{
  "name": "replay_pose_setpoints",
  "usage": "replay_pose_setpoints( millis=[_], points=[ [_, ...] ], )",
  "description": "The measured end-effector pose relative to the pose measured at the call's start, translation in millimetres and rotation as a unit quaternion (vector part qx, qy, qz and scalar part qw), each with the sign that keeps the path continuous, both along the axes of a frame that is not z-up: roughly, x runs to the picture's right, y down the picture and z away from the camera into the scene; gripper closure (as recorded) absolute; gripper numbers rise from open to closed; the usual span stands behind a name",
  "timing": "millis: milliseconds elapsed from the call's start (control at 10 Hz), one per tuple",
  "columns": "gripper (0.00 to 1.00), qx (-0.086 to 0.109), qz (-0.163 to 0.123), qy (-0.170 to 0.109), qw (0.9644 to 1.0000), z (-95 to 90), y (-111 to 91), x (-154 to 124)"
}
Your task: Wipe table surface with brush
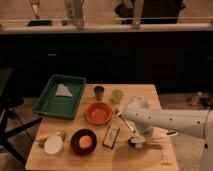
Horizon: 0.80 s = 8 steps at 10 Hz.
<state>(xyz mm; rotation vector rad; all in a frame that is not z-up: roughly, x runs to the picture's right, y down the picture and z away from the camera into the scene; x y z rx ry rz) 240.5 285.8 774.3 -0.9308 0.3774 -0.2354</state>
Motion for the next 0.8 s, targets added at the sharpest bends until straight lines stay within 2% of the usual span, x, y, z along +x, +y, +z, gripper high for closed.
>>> replay_pose_setpoints(
  millis=[200, 400, 600, 800],
  points=[
    [1.00, -0.015, -0.014, -0.021, 0.9996, -7.1, 12.7, -10.5],
    [1.00, -0.037, -0.023, -0.032, 0.9985, -19.1, 35.1, -10.5],
    [1.00, -0.047, -0.017, -0.023, 0.9985, -25.3, 44.1, 6.1],
    [1.00, -0.042, -0.004, 0.001, 0.9991, -27.9, 41.6, 31.1]
  ],
)
